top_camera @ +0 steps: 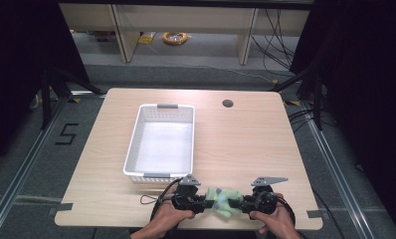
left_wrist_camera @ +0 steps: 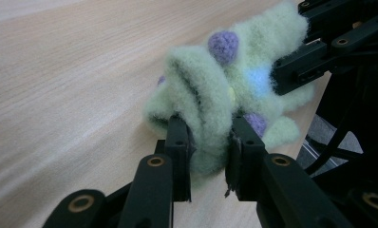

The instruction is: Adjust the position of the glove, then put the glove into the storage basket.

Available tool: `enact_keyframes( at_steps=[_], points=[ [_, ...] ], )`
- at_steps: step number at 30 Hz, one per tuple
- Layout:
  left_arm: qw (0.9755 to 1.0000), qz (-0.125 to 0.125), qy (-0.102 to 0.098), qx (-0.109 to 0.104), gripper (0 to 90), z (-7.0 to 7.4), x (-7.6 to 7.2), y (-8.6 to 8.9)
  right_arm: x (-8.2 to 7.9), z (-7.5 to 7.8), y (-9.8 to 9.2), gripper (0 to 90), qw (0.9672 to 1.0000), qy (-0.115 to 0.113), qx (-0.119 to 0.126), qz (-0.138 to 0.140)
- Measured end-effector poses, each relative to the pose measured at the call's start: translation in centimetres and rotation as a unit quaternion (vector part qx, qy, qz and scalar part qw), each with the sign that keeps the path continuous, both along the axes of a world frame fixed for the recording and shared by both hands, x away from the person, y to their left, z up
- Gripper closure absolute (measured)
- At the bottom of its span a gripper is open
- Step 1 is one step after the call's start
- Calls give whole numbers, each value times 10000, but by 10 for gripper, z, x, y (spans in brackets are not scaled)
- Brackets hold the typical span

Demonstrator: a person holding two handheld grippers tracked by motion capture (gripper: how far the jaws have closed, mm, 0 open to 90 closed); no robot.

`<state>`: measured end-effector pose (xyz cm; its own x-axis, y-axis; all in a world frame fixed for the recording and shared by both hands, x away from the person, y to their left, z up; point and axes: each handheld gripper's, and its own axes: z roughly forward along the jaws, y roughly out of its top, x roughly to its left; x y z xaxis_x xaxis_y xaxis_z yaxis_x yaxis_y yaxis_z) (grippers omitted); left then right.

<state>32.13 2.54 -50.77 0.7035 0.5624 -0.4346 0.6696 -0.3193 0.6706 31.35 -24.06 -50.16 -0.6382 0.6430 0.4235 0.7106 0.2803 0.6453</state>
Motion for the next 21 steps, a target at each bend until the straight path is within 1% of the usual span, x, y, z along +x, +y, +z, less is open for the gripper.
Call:
enact_keyframes(
  at_steps=[1,2,3,4,5,7,8,9,11,12,13,14,15,16,17,18,19,20,21],
  points=[
    [10000,0,0,0,731,0,0,0,0,0,0,689,10000,0,0,0],
    [10000,44,21,-31,732,0,-1,1,0,0,1,691,10000,-39,51,34],
    [10000,29,2,-5,732,1,-1,2,0,0,1,691,10000,-39,51,34],
    [10000,75,-9,62,731,2,-3,3,-1,0,2,691,10000,-39,64,29],
    [10000,18,-29,-3,731,1,-2,4,-2,1,4,692,10000,-51,55,55],
    [10000,22,3,-17,732,2,-3,5,-2,2,5,692,10000,-63,27,63],
    [10000,-5,-21,-12,732,3,-3,6,-2,2,6,692,9999,-64,66,62],
    [10000,30,-19,-22,732,3,-3,7,-3,3,7,693,9999,-103,81,87],
    [10000,21,-15,-27,732,4,-3,7,-4,4,7,694,9999,-85,86,65],
    [10000,-16,-12,-44,732,4,-5,7,-6,6,8,694,9999,2,147,68],
    [10000,-16,-12,-44,732,4,-5,7,-6,6,8,694,9999,2,147,68],
    [10000,-12,-21,-48,732,6,-6,7,-7,8,8,694,10000,0,69,43],
    [10000,-12,-21,-48,731,6,-6,7,-7,8,8,694,10000,0,69,43],
    [10000,28,-75,51,731,7,-7,8,-7,7,8,694,9999,-78,111,82],
    [10000,1,-59,-36,732,7,-7,9,-6,8,8,695,9998,-140,102,132],
    [10000,-16,-46,-61,731,8,-7,9,-6,9,8,694,9997,-163,86,137],
    [10000,-23,-48,-85,731,9,-7,10,-8,10,10,694,9998,-76,131,88],
    [9999,-14,-76,-68,731,9,-8,11,-8,11,10,695,9997,-116,134,138],
    [9999,-12,-84,-61,731,10,-8,12,-9,12,11,694,9998,-56,145,127]
  ],
)
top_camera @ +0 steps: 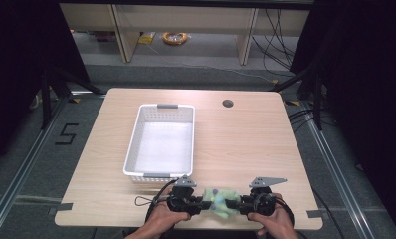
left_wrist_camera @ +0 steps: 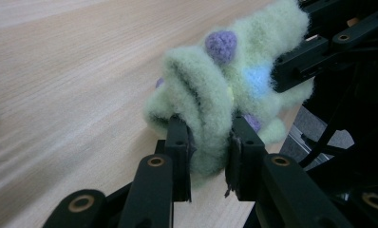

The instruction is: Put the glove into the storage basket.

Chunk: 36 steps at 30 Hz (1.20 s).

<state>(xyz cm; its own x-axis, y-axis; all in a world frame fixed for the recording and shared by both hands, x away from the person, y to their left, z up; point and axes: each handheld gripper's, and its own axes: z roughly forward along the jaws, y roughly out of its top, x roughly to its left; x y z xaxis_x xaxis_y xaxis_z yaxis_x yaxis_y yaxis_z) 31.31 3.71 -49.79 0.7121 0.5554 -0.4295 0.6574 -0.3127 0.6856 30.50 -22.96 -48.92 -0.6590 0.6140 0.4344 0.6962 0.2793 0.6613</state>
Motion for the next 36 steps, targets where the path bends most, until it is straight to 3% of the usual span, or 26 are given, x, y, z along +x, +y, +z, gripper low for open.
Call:
enact_keyframes(
  at_steps=[1,8,11,12,14,15,16,21,24,28,30,34,36],
  points=[
    [10000,80,-22,0,731,1,-2,0,1,0,-1,694,9998,-173,-96,16],
    [10000,-11,-9,-9,731,2,-4,5,-3,4,6,695,10000,-60,-17,54],
    [10000,33,-26,-27,731,3,-5,7,-2,6,6,695,9996,-222,-129,80],
    [10000,58,-62,-32,731,4,-6,7,-3,7,9,695,9999,-78,2,77],
    [10000,-10,-23,-28,731,4,-5,9,-3,8,9,695,9999,-126,-33,85],
    [10000,87,-35,18,730,6,-7,9,-4,11,11,695,9999,-83,-15,56],
    [10000,2,-31,-52,730,6,-6,10,-4,11,11,695,9999,-83,-15,56],
    [9999,39,-118,-88,730,15,-6,13,-1,19,11,696,9995,-271,-71,135],
    [9998,6,-142,-131,730,19,-6,14,-3,24,14,696,9997,-176,29,143],
    [9997,20,-186,-143,729,27,-6,19,0,32,16,697,9990,-390,-50,233],
    [9997,42,-227,-97,729,32,-6,21,-1,36,19,697,9997,-200,31,165],
    [9997,14,-204,-128,728,40,-4,26,4,45,22,697,9991,-362,39,237],
    [9996,47,-250,-83,728,44,-3,28,4,47,24,697,9992,-297,86,242]
  ],
)
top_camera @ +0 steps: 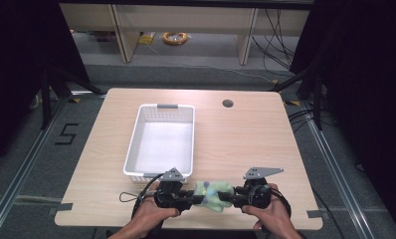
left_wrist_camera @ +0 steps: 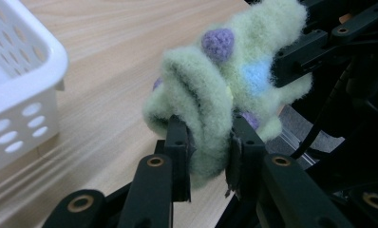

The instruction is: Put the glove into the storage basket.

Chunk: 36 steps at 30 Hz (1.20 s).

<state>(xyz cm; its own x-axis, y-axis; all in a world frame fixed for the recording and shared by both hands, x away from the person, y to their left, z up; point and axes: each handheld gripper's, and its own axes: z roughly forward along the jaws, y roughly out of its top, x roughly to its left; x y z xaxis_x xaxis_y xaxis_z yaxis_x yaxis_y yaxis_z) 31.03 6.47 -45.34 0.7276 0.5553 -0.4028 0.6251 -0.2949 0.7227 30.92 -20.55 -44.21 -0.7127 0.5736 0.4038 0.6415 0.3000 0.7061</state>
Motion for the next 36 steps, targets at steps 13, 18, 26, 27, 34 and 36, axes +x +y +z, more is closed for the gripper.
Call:
enact_keyframes(
  at_steps=[13,18,26,27,34,36],
  points=[
    [9998,129,-151,-71,728,23,6,18,17,24,17,697,9994,-295,-43,188],
    [9997,165,-193,-27,728,31,10,26,24,33,26,697,9994,-241,-78,246],
    [9994,298,-160,-4,728,43,21,40,37,45,40,698,9992,-251,-87,286],
    [9995,286,-163,-7,727,44,23,42,40,47,42,698,9988,-329,-111,345],
    [9985,524,-157,-10,727,56,35,61,54,60,60,699,9986,-379,-34,376],
    [9982,581,-153,23,727,58,40,66,59,63,67,699,9987,-332,-72,379]
  ],
)
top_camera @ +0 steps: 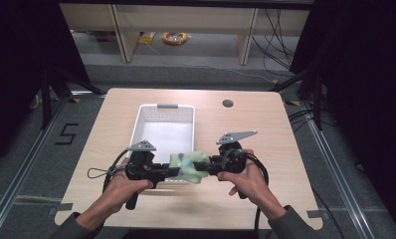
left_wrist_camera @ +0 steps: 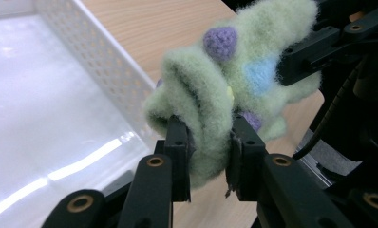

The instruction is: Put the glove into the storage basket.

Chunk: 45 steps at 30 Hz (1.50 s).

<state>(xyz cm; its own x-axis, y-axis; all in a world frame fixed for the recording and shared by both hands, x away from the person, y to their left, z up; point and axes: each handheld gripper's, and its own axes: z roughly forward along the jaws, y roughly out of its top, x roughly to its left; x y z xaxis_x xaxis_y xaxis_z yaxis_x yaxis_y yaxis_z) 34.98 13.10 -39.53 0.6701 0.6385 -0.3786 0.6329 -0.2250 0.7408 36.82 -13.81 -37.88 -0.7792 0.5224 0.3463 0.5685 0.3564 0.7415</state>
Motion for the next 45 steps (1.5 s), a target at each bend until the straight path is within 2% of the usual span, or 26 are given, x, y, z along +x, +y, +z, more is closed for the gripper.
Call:
enact_keyframes(
  at_steps=[7,10,16,22,27,29,31,33,35,45],
  points=[
    [9998,137,39,101,726,6,11,17,21,3,23,699,10000,26,-25,37],
    [9998,178,111,-2,725,5,14,23,24,4,28,699,10000,7,-30,43],
    [9994,283,127,139,725,4,20,33,33,4,42,700,9999,66,-71,96],
    [9990,350,217,170,725,3,27,42,42,1,52,700,9999,104,-53,96],
    [9983,443,338,182,723,-4,37,50,51,-2,62,699,9997,162,-114,143],
    [9981,429,402,176,723,-7,41,53,54,-4,67,699,9995,250,-133,122],
    [9975,521,448,189,722,-10,43,53,60,-8,70,699,9994,255,-180,132],
    [9972,487,510,229,722,-14,47,56,62,-12,73,699,9990,405,-175,93],
    [9970,537,504,234,722,-16,48,56,64,-14,73,699,9992,327,-188,127],
    [9951,613,721,283,720,-31,57,62,71,-28,84,699,9982,485,-332,99]
  ],
)
